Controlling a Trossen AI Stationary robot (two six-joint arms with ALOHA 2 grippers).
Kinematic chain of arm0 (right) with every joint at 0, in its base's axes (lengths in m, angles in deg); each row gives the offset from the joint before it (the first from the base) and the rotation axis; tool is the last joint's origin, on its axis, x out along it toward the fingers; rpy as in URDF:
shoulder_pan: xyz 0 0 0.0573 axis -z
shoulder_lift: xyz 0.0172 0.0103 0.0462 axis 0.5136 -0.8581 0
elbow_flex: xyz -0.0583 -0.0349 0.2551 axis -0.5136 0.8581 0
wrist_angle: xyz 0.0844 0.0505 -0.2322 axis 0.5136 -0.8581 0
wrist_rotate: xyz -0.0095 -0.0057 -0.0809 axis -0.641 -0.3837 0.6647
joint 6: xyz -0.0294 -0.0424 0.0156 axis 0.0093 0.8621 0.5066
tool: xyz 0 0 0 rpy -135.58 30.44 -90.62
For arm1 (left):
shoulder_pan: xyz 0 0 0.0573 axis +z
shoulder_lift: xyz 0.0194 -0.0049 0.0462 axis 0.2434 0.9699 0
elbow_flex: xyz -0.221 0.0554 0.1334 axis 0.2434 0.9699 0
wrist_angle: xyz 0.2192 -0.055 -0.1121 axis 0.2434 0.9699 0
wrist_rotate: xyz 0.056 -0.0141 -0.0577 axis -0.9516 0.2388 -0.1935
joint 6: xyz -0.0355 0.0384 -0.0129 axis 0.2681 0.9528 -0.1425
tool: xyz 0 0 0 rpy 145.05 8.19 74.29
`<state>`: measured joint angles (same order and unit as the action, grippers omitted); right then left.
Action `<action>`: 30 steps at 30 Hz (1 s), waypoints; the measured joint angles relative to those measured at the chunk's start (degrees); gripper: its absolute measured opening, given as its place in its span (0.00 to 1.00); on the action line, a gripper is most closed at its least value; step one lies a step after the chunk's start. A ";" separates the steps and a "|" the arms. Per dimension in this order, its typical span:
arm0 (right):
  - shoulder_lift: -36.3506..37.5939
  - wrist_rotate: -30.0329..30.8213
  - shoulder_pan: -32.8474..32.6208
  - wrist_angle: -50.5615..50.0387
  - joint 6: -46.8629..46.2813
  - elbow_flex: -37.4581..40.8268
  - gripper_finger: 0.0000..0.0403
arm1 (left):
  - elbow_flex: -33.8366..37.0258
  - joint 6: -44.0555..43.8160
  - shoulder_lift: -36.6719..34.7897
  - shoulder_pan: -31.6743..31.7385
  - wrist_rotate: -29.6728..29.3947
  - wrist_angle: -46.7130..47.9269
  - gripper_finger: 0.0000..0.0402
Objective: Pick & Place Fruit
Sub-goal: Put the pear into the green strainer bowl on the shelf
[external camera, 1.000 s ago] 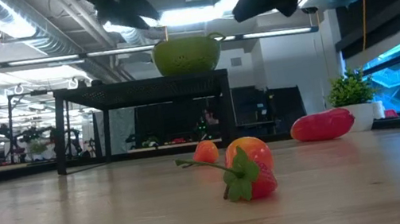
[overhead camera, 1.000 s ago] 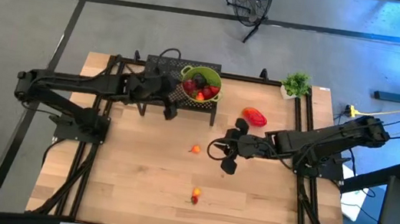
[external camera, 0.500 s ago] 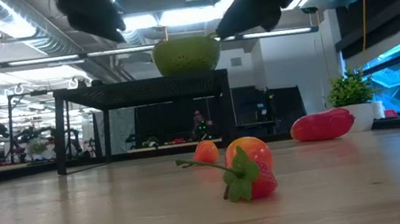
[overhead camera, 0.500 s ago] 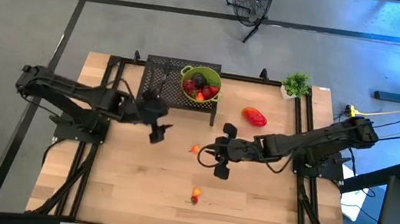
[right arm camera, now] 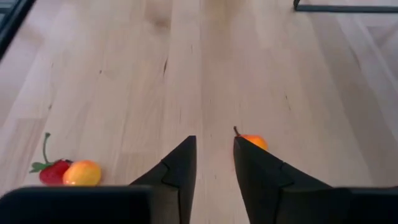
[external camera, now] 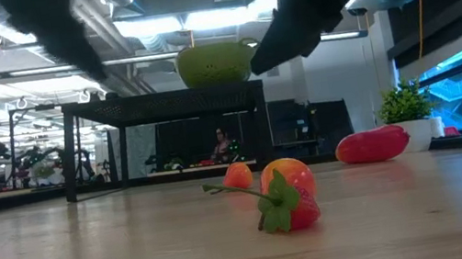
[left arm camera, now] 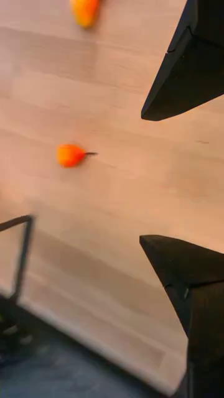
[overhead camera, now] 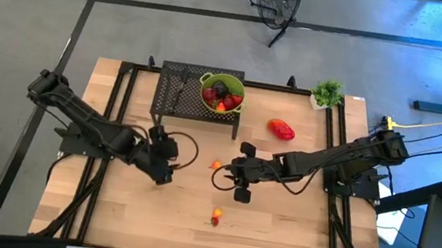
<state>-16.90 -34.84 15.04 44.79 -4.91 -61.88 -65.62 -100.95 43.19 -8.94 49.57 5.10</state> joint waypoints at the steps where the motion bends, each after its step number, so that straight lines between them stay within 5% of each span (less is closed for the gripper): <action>1: -0.37 -0.09 0.00 0.10 0.00 0.00 0.28 | 1.07 -1.52 0.14 -0.78 -0.03 -0.07 0.78; 15: -1.78 1.84 0.17 4.56 4.29 0.02 0.48 | 11.15 -16.57 0.52 -8.45 -2.08 -5.59 0.78; 30: -3.20 3.57 4.64 9.37 9.00 0.09 0.64 | 16.27 -18.83 0.50 -11.38 -1.39 -13.80 0.78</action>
<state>-20.10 -31.27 19.68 54.16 4.09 -61.80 -49.34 -119.77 43.68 -20.33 48.18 -8.69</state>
